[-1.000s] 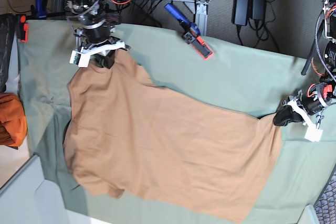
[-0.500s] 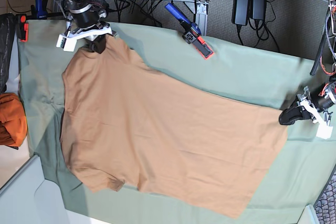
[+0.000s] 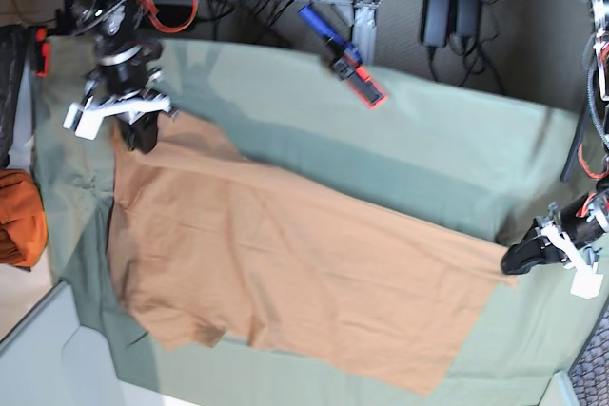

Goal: Fold the T-shirt properly
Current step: 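Lift both held edges and fold the shirt lengthwise over itself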

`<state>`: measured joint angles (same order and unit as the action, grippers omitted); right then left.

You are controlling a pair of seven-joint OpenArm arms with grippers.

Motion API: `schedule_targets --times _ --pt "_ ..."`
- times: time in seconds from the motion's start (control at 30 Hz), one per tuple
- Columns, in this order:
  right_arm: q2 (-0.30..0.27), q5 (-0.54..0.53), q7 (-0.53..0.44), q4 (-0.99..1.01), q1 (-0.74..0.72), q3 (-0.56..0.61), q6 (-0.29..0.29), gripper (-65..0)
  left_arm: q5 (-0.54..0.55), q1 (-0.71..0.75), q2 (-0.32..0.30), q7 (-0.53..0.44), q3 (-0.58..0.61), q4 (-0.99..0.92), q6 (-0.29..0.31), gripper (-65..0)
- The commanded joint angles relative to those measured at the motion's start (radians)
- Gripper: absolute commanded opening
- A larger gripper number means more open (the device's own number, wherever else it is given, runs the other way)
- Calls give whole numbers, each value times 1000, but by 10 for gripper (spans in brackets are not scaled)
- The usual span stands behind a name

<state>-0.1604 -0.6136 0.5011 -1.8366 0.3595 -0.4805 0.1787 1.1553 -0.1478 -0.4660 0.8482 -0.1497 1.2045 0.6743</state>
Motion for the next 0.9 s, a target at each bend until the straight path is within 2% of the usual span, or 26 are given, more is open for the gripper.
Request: schedule_targets --times 0.0,0.17,0.53,0.87 --pt "-11 4 -26 -16 -14 -8 88 -650 6 -29 -16 -29 -1 18 24 -650" --pt "-11 25 -27 -14 -52 -8 88 -650 -69 -58 -16 -71 40 17 24 -650" --pt "-13 76 -39 26 -135 -8 93 -650 -128 -127 -16 -119 99 -53 24 -650" --pt "-105 72 -55 284 -320 -6 124 -650 -169 -248 -13 -185 99 -237 24 -650"
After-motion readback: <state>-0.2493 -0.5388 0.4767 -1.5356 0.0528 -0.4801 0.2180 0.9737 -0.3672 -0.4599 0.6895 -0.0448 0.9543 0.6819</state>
